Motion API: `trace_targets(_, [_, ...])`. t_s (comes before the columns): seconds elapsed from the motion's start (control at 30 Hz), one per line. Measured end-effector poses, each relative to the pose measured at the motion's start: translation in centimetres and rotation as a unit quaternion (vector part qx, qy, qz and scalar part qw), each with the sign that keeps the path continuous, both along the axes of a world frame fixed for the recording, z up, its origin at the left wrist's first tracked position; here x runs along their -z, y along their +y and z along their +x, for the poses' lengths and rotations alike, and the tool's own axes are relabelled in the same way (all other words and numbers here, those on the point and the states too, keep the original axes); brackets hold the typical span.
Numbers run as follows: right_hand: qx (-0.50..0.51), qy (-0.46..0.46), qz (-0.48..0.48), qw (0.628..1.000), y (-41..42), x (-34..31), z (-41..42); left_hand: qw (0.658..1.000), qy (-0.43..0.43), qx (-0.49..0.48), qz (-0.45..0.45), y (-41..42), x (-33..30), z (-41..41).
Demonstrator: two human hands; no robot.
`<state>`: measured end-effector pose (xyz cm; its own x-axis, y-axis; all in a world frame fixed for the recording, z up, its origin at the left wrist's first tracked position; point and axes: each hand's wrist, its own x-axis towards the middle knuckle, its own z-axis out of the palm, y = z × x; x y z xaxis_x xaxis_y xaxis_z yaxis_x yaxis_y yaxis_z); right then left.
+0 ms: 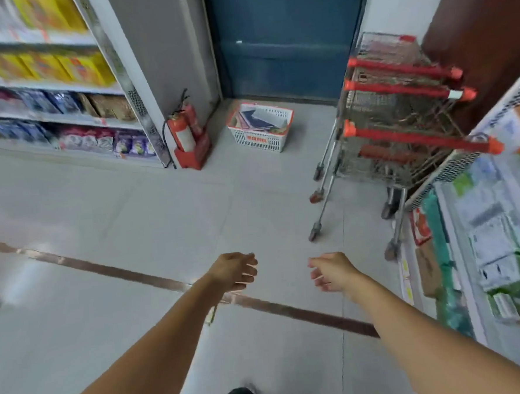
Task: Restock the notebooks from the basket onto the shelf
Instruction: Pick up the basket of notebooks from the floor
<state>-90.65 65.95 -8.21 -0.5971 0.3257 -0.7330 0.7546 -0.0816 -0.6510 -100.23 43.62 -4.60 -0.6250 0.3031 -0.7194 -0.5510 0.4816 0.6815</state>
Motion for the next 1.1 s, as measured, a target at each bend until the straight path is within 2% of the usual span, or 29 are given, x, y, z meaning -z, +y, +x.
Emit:
trace_targets(0.13, [-0.022, 0.005, 0.032, 0.999, 4.4, 0.6, -18.2, 0.999, 0.050, -0.013, -0.001, 4.2, 0.7, -17.3])
trace_targets(0.27, [-0.017, -0.007, 0.035, 0.999, 8.8, 2.7, -34.3, 1.000, 0.027, -0.016, 0.002, 9.3, 2.7, -33.8])
trace_targets(0.47, [0.002, -0.027, 0.052, 0.998, 18.1, 3.0, -54.3, 0.998, -0.003, 0.027, -0.051, 18.5, 2.1, -55.7])
trace_targets(0.63, [0.043, -0.015, 0.051, 0.998, 27.5, 7.1, -72.0, 0.995, 0.011, 0.057, -0.077, 28.4, 4.7, -73.7])
trace_targets(0.87, [0.028, -0.071, 0.007, 0.997, 35.1, 10.1, -93.6, 0.997, 0.003, 0.004, -0.078, 36.5, 8.1, -94.6])
trace_targets(1.0, [0.025, -0.095, 0.022, 0.995, 39.1, 13.0, -105.1, 0.996, -0.042, -0.004, -0.073, 40.0, 12.7, -108.3])
trace_targets(1.1, [0.024, -0.107, 0.057, 0.992, 42.7, 18.2, -113.3, 0.992, -0.020, 0.048, -0.116, 43.6, 19.6, -119.2])
